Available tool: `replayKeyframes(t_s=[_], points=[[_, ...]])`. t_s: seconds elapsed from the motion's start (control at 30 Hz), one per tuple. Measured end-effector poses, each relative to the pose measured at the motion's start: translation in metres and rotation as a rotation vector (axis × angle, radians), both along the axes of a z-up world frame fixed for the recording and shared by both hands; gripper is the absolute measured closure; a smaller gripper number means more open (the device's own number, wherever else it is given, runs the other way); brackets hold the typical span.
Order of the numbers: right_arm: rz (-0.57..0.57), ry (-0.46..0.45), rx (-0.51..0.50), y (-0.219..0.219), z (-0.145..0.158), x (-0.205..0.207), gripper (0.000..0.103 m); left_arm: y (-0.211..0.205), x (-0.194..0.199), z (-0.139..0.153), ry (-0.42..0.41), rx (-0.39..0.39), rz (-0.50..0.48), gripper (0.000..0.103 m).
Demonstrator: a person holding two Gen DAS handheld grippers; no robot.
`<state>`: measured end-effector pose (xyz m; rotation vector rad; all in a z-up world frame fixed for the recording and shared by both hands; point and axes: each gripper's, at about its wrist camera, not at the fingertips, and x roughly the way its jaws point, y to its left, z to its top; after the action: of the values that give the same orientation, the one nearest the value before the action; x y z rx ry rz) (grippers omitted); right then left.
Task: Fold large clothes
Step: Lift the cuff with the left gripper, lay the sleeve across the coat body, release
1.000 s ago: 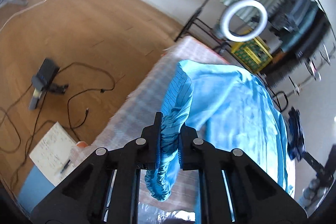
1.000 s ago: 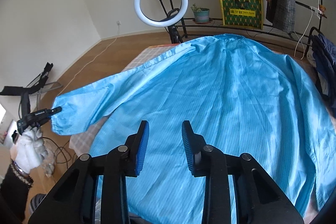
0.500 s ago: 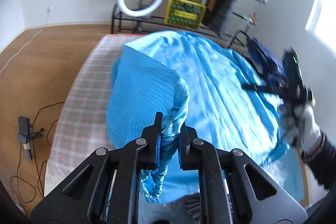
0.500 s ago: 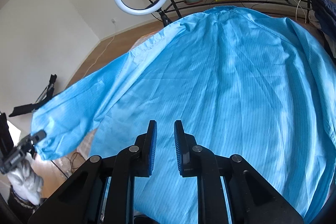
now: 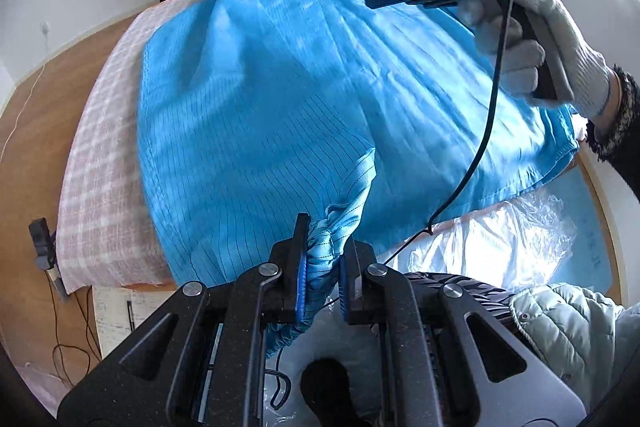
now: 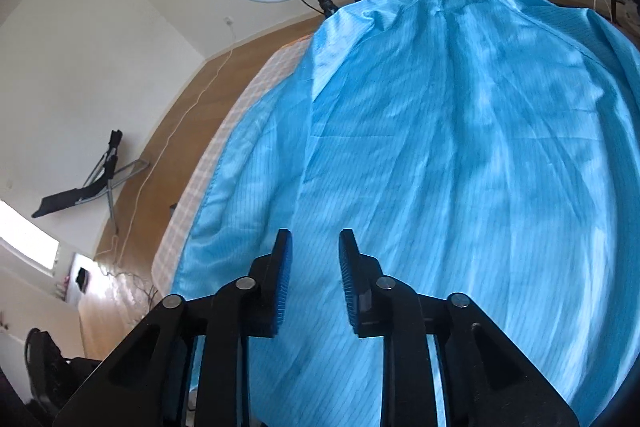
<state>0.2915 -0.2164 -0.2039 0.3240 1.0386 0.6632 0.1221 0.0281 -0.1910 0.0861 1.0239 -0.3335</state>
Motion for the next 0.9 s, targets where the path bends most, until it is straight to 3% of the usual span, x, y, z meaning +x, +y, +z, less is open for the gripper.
replayKeyframes(t_s=[0.03, 0.07, 0.4, 0.43, 0.5, 0.53, 0.77, 0.9], points=[[0.023, 0.005, 0.003, 0.008, -0.002, 0.003, 0.059, 0.003, -0.001, -0.001, 0.003, -0.001, 0.007, 0.093], [0.029, -0.001, -0.009, 0.014, -0.003, 0.005, 0.056, 0.004, -0.003, -0.001, 0.005, -0.007, 0.013, 0.093], [0.04, 0.124, -0.026, 0.069, -0.052, 0.046, 0.056, 0.022, 0.002, 0.005, -0.007, -0.089, 0.051, 0.093], [0.034, 0.146, -0.01, 0.072, -0.058, 0.05, 0.057, 0.025, 0.002, 0.006, -0.009, -0.101, 0.06, 0.093], [0.013, 0.159, 0.015, 0.073, -0.062, 0.052, 0.078, 0.03, 0.003, 0.007, -0.012, -0.112, 0.069, 0.093], [0.023, 0.175, 0.026, 0.074, -0.063, 0.053, 0.102, 0.031, 0.002, 0.008, -0.018, -0.114, 0.072, 0.093], [0.018, 0.073, 0.047, 0.053, -0.027, 0.039, 0.103, 0.031, -0.004, 0.008, -0.026, -0.121, 0.047, 0.093], [-0.032, 0.077, 0.035, 0.04, -0.032, 0.038, 0.102, 0.034, -0.007, 0.006, -0.018, -0.111, 0.051, 0.093]])
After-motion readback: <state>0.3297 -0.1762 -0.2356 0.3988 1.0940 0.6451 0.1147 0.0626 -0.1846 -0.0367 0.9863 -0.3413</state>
